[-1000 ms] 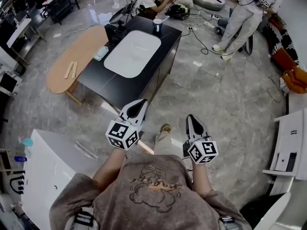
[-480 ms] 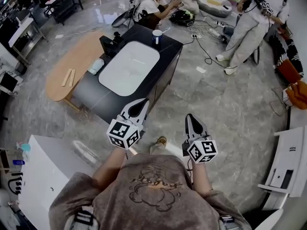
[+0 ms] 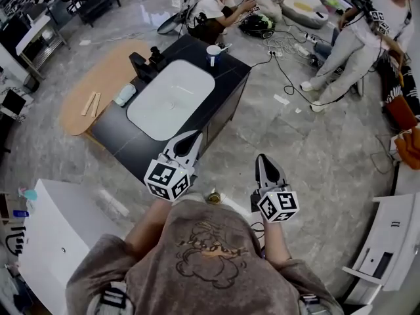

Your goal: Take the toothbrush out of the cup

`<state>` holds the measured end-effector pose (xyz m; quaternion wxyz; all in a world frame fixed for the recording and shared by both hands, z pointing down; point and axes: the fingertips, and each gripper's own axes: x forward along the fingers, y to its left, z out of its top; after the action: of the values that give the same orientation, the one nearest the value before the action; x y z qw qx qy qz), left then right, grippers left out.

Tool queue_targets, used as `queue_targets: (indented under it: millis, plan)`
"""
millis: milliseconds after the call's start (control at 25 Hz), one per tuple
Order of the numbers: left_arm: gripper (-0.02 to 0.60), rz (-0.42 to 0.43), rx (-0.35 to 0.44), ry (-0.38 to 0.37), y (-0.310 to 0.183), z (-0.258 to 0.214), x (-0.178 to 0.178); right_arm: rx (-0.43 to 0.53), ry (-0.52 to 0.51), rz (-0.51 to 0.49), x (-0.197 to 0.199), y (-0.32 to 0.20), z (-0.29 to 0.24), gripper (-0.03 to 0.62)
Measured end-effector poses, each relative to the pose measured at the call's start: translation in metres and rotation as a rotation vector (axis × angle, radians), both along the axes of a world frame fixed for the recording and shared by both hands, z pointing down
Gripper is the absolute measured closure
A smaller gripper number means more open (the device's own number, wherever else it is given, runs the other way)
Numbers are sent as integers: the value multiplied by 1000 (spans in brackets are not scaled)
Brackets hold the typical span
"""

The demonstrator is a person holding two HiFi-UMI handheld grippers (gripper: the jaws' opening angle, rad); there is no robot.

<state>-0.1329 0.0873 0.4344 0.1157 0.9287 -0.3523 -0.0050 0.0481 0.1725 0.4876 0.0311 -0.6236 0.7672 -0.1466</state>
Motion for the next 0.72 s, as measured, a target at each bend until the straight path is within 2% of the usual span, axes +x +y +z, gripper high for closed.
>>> queue_targets:
  millis: [320, 720]
  plan:
    - [561, -38, -9, 0, -35, 10, 9, -17, 14, -18, 20, -34, 9, 591]
    - [561, -27, 23, -8, -108, 10, 52, -17, 25, -5, 61, -93, 12, 591]
